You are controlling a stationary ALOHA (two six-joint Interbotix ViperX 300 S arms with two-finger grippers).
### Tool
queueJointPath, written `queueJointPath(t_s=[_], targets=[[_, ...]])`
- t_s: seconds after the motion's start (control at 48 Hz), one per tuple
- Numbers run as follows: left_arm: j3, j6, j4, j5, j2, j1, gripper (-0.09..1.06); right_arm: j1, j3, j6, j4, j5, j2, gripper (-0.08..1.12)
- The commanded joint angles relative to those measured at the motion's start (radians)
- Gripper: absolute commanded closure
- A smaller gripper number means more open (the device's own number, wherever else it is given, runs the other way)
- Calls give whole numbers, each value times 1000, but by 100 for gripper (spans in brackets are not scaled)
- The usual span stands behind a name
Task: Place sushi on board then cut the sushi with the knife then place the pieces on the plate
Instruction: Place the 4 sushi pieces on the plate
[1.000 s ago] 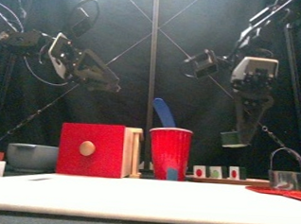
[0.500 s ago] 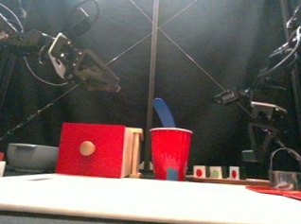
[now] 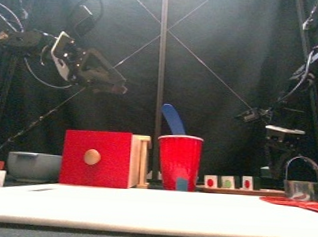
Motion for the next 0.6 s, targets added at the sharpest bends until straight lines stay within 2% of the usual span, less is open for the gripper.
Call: queueJointPath(t_s=[0.021, 0.083, 0.271, 0.604], targets=[[-11, -2, -2, -5, -6, 2, 12, -2, -5, 9, 5, -18, -9, 7], [-11, -2, -2, -6, -6, 0, 12, -2, -5, 9, 14, -18, -9, 3], [-15, -3, -2, -12, -6, -2, 12, 43, -29, 11, 52, 8, -40, 2], [-44, 0, 2, -51, -6, -2, 12, 362, -158, 9, 71, -14, -130, 2]])
